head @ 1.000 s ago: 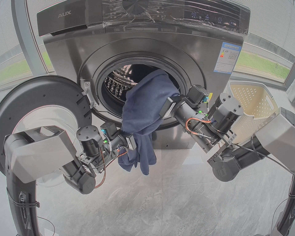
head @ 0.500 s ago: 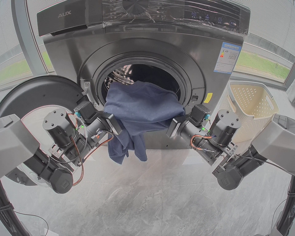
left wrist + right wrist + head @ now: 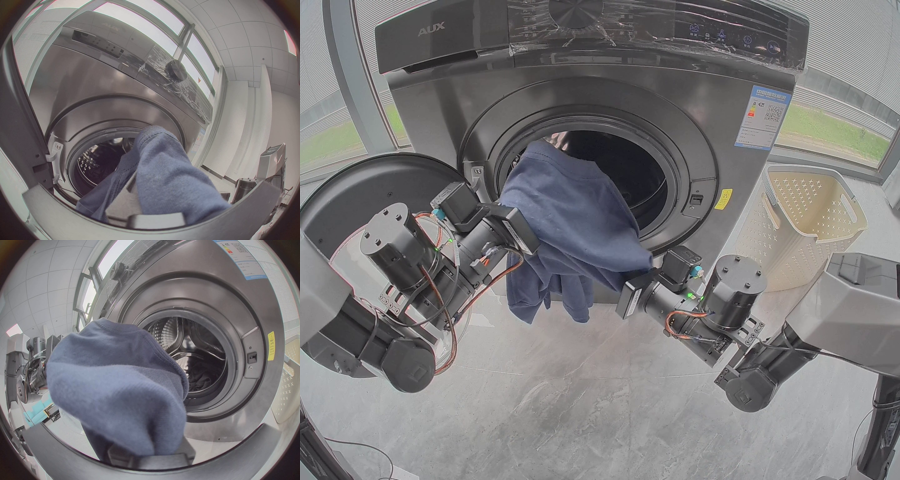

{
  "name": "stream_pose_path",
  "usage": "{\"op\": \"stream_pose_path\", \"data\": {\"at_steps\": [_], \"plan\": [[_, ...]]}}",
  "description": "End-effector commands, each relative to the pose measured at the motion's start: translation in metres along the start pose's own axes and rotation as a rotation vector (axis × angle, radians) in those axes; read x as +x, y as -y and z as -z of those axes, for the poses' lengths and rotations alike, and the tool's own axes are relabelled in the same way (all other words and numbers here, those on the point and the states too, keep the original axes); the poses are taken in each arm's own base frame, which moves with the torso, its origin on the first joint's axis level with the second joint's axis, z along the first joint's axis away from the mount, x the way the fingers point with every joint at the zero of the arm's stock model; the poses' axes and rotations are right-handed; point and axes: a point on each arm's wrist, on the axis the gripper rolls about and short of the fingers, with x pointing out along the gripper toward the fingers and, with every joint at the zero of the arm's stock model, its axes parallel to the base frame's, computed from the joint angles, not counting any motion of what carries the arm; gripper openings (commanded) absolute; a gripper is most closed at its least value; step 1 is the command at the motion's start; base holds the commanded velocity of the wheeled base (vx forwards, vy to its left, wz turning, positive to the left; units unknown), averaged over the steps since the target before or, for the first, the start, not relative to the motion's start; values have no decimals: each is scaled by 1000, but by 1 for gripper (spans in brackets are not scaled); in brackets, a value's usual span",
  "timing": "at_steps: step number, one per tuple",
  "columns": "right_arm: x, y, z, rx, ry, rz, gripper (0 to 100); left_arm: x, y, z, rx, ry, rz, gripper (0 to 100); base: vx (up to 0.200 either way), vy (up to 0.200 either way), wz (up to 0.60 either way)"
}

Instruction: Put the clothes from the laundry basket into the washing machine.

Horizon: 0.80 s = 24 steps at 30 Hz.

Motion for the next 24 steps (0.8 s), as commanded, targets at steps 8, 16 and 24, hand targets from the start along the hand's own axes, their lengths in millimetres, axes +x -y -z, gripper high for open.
{"op": "stream_pose_path", "data": {"at_steps": [8,16,24], "plan": [[-51,-15,20,3,-197,-114,100,-4,-3,8,0,-32,-17,0,0,0,0],[-114,-20,24,-25,-350,-187,100,-19,-5,20,0,-105,-47,0,0,0,0],[-120,8,11,-28,-314,-24,100,-36,-4,29,11,-174,-55,0,0,0,0]]}}
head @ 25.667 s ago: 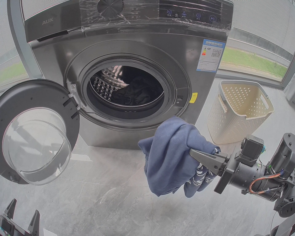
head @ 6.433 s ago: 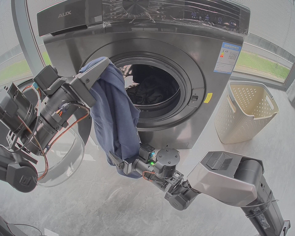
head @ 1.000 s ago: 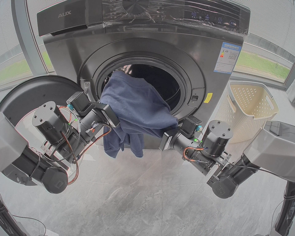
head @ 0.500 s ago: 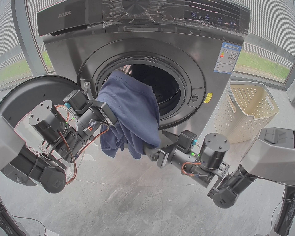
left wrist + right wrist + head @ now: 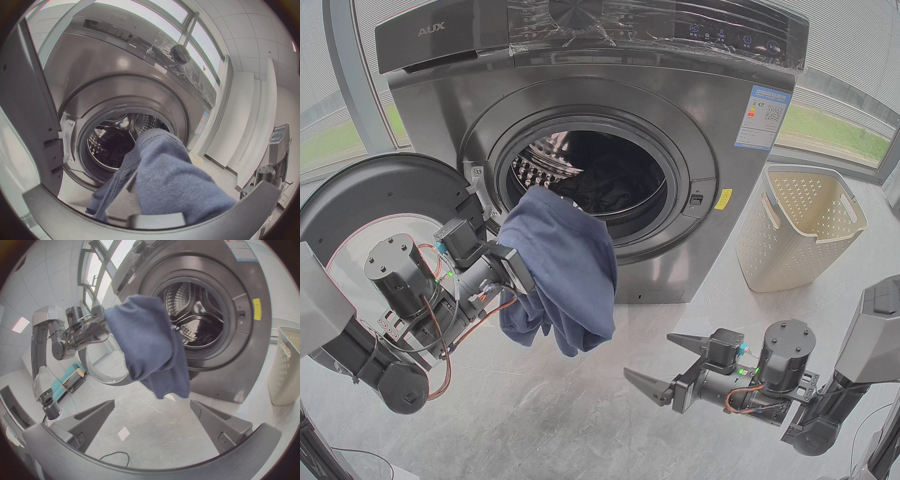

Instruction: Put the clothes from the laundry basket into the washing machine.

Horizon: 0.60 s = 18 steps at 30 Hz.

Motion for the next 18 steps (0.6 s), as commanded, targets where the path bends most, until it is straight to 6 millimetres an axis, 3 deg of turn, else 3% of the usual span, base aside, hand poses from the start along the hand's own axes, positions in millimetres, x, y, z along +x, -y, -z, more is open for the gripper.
{"op": "stream_pose_path", "data": {"at_steps": [1,18], "plan": [[-15,16,-14,8,55,90,100,-10,-1,8,11,-46,-9,0,0,0,0],[-10,41,-26,48,125,242,100,-25,-13,23,122,-133,-53,0,0,0,0]]}}
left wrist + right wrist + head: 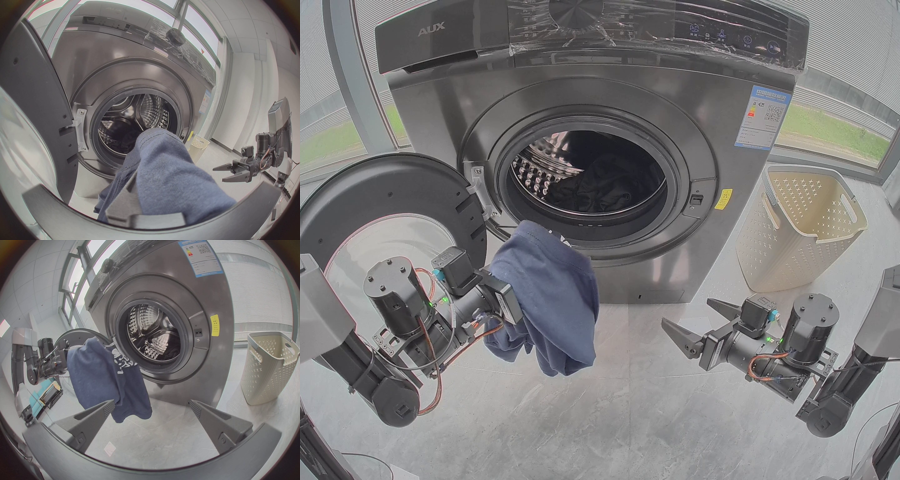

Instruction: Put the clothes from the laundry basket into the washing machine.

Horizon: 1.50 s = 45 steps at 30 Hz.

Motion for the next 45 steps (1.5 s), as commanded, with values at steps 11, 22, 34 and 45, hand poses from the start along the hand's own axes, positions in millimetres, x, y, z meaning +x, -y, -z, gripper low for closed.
{"op": "stream_pose_path", "data": {"at_steps": [11,22,34,45], "plan": [[7,1,1,13,7,11,100,0,-2,10,4,-37,-7,0,36,0,0],[7,0,2,13,6,6,100,0,-1,14,10,-52,-2,0,200,0,0],[8,0,3,13,4,3,100,0,2,19,11,-72,9,0,0,67,0],[8,0,4,13,0,4,100,0,1,22,34,-84,11,0,0,0,0]]}}
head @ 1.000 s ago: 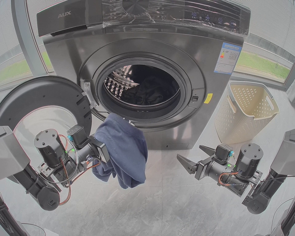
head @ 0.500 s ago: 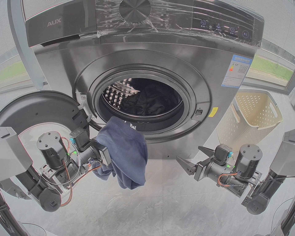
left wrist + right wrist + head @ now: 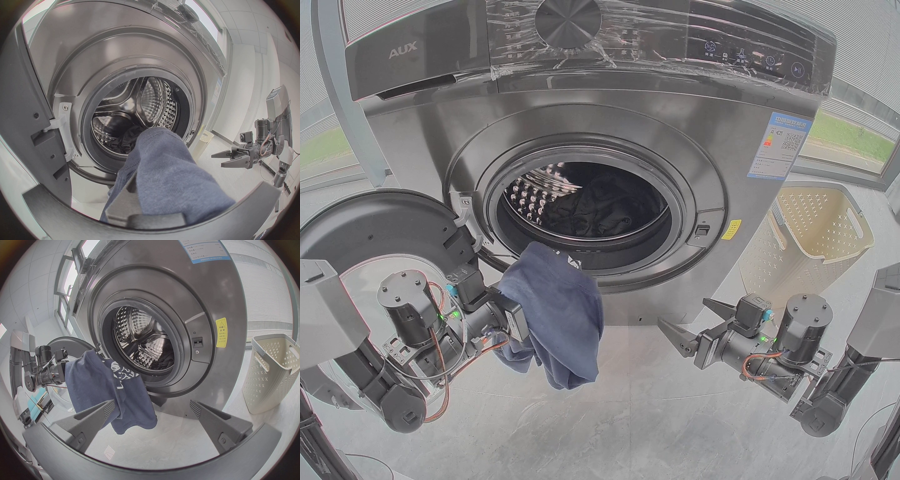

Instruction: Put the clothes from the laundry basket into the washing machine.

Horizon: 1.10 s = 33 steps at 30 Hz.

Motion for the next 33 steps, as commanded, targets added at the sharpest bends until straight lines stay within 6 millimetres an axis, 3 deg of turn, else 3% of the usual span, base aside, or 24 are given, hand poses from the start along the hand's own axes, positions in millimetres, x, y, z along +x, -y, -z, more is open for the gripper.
{"op": "stream_pose_path", "data": {"at_steps": [1,6,22,33], "plan": [[0,0,1,0,-4,0,100,1,0,2,2,-8,-1,0,0,0,0],[1,0,2,-1,-7,-1,100,2,1,5,21,-14,-1,0,0,0,0],[-1,-6,5,-1,-20,-20,100,4,6,12,20,-37,20,0,200,0,0],[-2,-10,6,-3,-26,-35,100,6,9,14,19,-44,29,0,0,0,0]]}}
